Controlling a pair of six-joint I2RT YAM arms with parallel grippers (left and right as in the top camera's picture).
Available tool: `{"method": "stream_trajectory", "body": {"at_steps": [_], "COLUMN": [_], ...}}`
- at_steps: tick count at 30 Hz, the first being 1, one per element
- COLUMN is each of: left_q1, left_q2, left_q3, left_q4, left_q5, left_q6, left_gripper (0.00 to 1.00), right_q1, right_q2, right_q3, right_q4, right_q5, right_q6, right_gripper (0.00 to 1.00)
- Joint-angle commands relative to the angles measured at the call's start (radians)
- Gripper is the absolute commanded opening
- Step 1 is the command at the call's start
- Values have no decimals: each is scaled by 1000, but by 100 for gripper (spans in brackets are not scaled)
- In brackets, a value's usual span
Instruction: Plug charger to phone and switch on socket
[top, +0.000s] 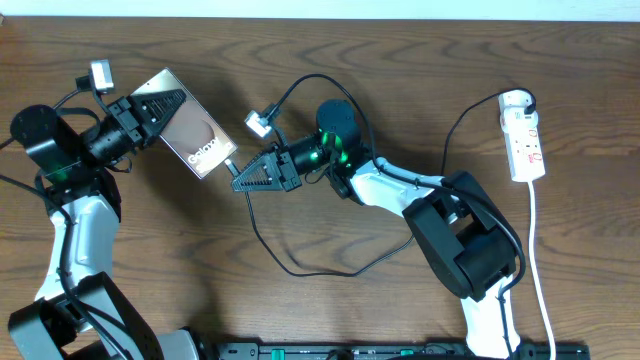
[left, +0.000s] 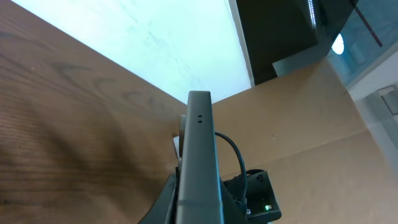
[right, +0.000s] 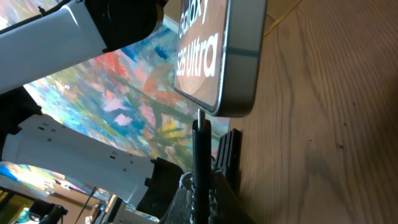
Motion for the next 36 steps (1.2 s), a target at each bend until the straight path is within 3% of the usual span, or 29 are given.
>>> {"method": "stream_trajectory", "body": {"at_steps": [1,36], "left_q1": [2,-16], "left_q2": [-11,-11], "left_q3": [4,4], "left_q4": [8,9], "left_q5": [39,115], "left_q6": [16,25], "left_gripper": [7,8], "right_q1": [7,22], "right_q2": [-15,-15], "right_q3": [10,10], "right_q4": [2,-3], "right_q5": [12,23], "right_q6": [9,29], "right_gripper": [1,1]}}
